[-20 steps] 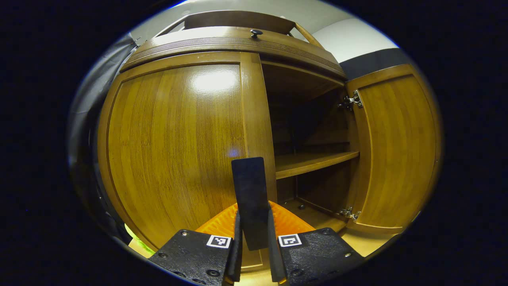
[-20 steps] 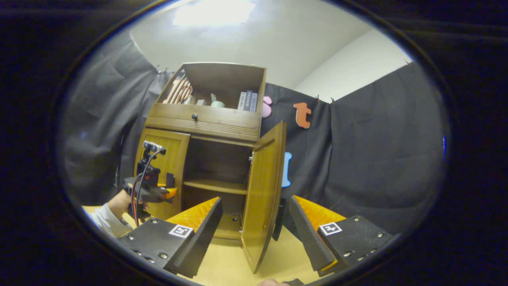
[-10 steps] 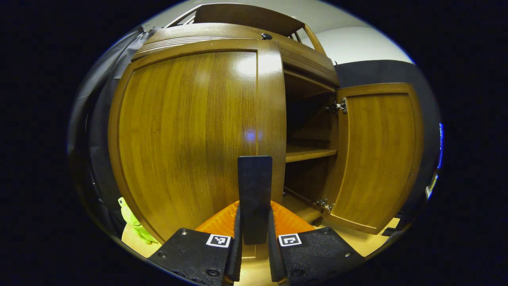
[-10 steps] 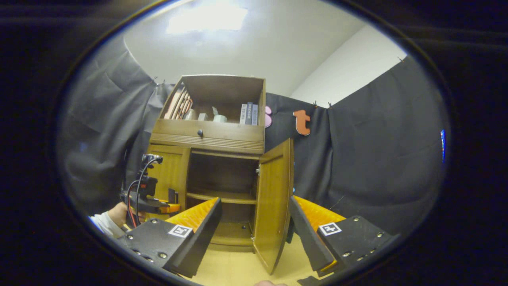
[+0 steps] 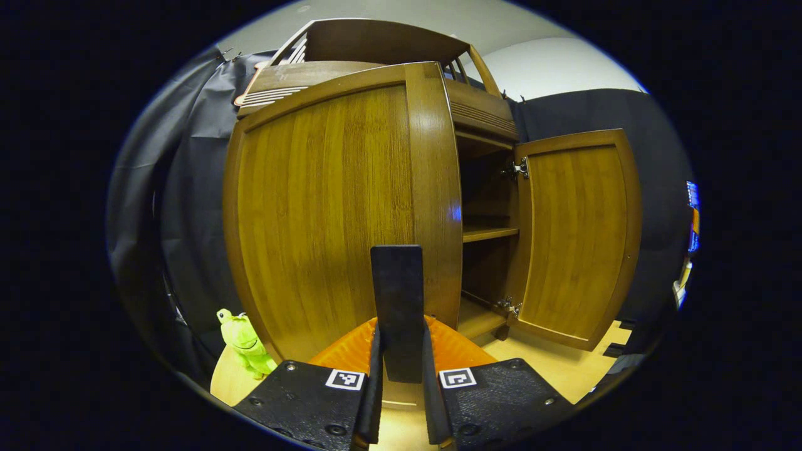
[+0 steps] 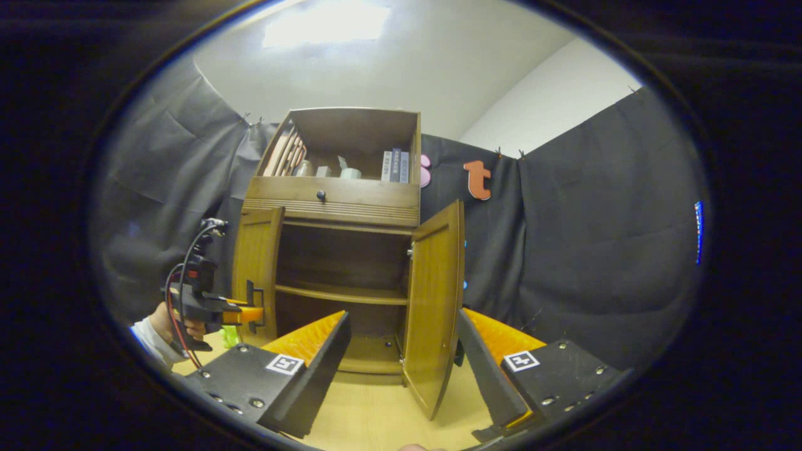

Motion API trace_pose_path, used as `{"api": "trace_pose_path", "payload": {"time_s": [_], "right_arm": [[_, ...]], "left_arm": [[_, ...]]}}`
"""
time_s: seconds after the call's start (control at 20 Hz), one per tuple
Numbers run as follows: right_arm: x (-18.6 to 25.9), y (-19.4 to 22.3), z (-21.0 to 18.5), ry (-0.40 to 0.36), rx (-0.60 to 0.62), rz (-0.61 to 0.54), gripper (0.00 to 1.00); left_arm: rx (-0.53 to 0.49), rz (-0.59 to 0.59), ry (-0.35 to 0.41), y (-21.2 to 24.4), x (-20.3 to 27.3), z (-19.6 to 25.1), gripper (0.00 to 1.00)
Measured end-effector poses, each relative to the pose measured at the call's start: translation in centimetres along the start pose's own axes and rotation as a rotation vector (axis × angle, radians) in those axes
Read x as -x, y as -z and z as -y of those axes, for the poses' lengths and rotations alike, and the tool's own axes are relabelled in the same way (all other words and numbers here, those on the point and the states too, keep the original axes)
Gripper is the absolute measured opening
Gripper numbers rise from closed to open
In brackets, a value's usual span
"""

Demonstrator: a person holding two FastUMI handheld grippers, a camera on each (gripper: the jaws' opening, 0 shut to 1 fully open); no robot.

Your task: Open the right door of the double-door shoe cabinet with the right hand, and open the left door with the left hand.

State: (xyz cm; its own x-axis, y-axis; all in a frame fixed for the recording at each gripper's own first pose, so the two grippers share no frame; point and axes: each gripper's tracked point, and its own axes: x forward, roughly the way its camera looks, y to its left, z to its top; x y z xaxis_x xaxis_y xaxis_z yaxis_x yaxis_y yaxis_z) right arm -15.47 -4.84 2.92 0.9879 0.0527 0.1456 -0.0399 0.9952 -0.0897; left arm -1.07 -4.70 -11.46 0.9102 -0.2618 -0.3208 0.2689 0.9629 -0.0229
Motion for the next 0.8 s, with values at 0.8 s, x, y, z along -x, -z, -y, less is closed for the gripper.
{"api": "trace_pose_path", "payload": {"time_s": [0.8], "right_arm": [[-0.2, 2.5, -2.6, -0.012, 0.008, -0.002, 1.0]], "left_arm": [[0.011, 0.047, -0.129, 0.3, 8.7, -5.2, 0.26]]}}
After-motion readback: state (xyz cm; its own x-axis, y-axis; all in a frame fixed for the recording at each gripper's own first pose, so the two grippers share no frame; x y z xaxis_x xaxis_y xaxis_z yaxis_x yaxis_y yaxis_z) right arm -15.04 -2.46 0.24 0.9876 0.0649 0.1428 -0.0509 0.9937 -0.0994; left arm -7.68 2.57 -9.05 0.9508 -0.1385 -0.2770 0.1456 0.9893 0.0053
